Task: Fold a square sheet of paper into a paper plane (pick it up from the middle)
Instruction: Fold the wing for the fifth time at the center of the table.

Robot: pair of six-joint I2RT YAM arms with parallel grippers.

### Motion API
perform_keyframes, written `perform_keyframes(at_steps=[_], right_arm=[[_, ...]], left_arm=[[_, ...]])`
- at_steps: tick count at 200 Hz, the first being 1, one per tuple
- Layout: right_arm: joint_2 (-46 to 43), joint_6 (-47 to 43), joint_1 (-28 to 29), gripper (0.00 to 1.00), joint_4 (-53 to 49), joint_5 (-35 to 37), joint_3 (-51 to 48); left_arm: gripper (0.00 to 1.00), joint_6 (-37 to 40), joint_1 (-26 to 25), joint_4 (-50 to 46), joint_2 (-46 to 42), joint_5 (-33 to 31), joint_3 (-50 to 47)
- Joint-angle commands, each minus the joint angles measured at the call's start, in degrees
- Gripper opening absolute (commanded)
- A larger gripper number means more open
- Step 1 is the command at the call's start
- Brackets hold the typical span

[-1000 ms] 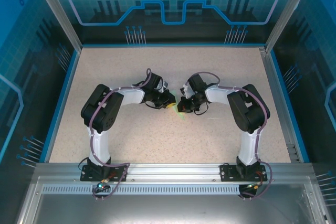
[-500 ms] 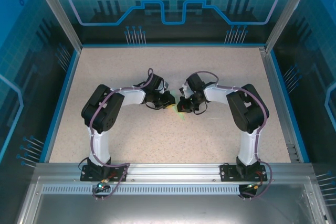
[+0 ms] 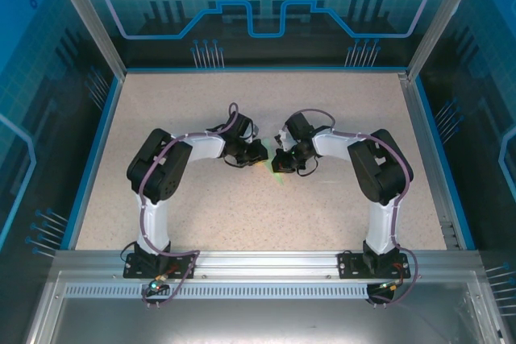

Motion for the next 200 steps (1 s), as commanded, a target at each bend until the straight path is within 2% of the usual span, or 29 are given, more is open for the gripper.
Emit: perform_keyframes(at_steps=[1,118,200], right_arm=[[4.6,-1.6,0.4,0.03,-9.2,11.4,-3.9],[6.0,-2.5,0.4,0.03,-10.7,13.2,-4.1],[6.4,-2.5,0.4,0.02,-10.9,13.3,-4.1]], left_arm=[[0.15,2.7,2.2,-2.1,2.9,-3.1,2.2],[0.15,7.8,8.8,-8.1,6.4,-3.4,9.0],[0.15,10.7,11.6,-13.1,9.0,-6.7,14.5]])
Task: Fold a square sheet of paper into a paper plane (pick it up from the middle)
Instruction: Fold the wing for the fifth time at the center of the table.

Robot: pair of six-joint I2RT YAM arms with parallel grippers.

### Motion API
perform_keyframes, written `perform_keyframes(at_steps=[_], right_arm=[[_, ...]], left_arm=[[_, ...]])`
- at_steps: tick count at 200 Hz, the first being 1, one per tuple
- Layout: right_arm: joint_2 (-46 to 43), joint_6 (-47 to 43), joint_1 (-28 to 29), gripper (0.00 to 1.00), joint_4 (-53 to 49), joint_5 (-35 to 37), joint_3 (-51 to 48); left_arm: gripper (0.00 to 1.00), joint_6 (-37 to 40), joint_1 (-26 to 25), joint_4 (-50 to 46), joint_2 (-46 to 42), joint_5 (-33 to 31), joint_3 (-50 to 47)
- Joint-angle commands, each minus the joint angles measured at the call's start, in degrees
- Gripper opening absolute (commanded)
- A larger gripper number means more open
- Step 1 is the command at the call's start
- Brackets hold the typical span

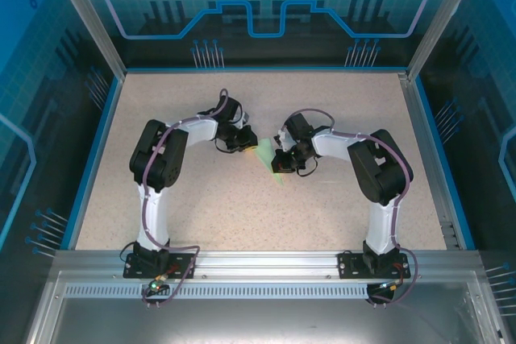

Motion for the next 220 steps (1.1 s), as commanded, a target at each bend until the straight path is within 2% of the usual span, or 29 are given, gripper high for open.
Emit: perform_keyframes(at_steps=[1,34,61,92,115,159,186,220], right_arm=[[6.4,-1.1,0.2,0.02,-10.7,12.5,-4.1],[6.3,-0.9,0.2,0.02,-10.7,12.5,-3.9],[5.9,-0.2,0.2,0.02,-10.2,12.0,-4.5],[6.2,0.4,0.2,0.02,-9.7,11.7,-5.3],[6.3,0.6,0.2,0.02,-9.4,11.6,-5.7],[6.3,0.6,0.2,0.02,-9.2,11.3,-5.5],[6.3,0.7,0.2,0.01,-9.1,11.2,-5.6],[6.3,0.8,0.2,0.00,-8.8,11.2,-5.7]], left_arm=[[0.15,2.9,3.9,-2.0,2.5,-8.2,2.2],[0.15,3.7,4.9,-4.2,2.7,-7.8,5.3],[0.15,2.7,4.8,-5.1,-2.3,-4.5,5.9],[0.16,1.7,3.4,-4.4,-10.6,-4.1,2.0],[0.16,-1.3,0.3,-1.2,-14.0,-2.3,-2.8],[0.13,-8.8,-6.6,4.8,-12.2,0.2,-9.0],[0.08,-12.6,-8.1,7.7,-10.5,0.7,-10.8],[0.05,-14.1,-9.5,6.3,-8.4,0.8,-10.5]])
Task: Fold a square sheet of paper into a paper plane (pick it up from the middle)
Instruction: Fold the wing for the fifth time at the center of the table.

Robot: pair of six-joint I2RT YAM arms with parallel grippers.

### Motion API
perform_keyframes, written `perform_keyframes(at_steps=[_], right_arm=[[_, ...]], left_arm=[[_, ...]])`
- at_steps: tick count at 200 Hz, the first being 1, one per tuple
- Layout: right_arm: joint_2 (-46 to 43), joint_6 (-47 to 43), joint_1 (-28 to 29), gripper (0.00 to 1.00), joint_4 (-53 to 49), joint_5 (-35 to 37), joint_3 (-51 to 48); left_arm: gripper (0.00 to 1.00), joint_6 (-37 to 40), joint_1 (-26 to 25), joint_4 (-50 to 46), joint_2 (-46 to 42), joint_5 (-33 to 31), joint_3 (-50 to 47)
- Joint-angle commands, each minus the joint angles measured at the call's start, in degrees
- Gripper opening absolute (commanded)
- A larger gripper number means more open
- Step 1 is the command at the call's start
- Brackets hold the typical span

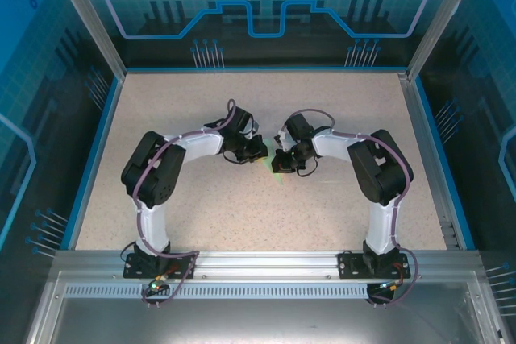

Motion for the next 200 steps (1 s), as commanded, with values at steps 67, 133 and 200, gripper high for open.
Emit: perform_keyframes(at_steps=[67,133,200], right_arm=[[6.8,0.3,0.2,0.00,-9.3,11.3,-4.9],[7.7,0.7,0.2,0.00,-9.0,10.9,-4.8],[8.0,0.5,0.4,0.00,-9.5,12.2,-5.0]], left_arm=[[0.04,-5.6,-1.2,1.5,4.1,4.4,-0.5],[0.04,-16.0,-2.3,9.8,2.2,5.7,-7.3],[0.04,-16.8,-3.8,7.7,3.2,-4.1,-8.9]])
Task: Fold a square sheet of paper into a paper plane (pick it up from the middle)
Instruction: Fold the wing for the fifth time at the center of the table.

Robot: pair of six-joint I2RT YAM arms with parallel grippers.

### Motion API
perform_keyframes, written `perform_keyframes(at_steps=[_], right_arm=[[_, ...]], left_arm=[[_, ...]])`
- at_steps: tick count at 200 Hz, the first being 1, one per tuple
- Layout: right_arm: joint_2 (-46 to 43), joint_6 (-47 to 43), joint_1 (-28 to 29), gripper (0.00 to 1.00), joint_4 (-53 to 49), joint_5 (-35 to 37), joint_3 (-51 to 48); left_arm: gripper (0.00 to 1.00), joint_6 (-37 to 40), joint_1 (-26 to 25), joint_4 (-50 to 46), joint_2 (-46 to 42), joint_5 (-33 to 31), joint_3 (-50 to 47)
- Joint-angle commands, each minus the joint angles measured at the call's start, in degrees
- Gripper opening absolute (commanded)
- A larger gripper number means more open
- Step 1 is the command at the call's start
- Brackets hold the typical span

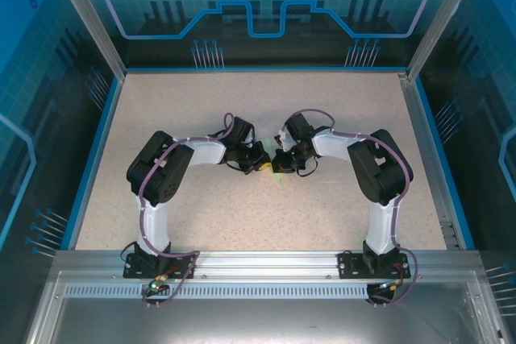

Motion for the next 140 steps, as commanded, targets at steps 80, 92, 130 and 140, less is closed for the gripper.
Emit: perform_keyframes(at_steps=[80,92,130,140], right_arm=[[8.9,-0.9,3.0,0.00,-12.7,22.1,-5.0],[9.0,-0.9,3.3,0.00,-13.1,23.1,-5.0],[9.1,-0.7,4.0,0.00,-13.8,24.3,-4.6],[9.0,-0.7,4.0,0.00,-13.8,24.4,-4.6]], left_arm=[[0.05,10.6,-1.4,3.0,1.9,-15.6,-6.1],[0.05,10.9,-0.6,4.0,2.1,-15.2,-6.1],[0.06,12.5,2.7,5.0,2.8,-12.9,-4.3],[0.06,13.4,3.6,4.3,3.0,-12.5,-3.2]])
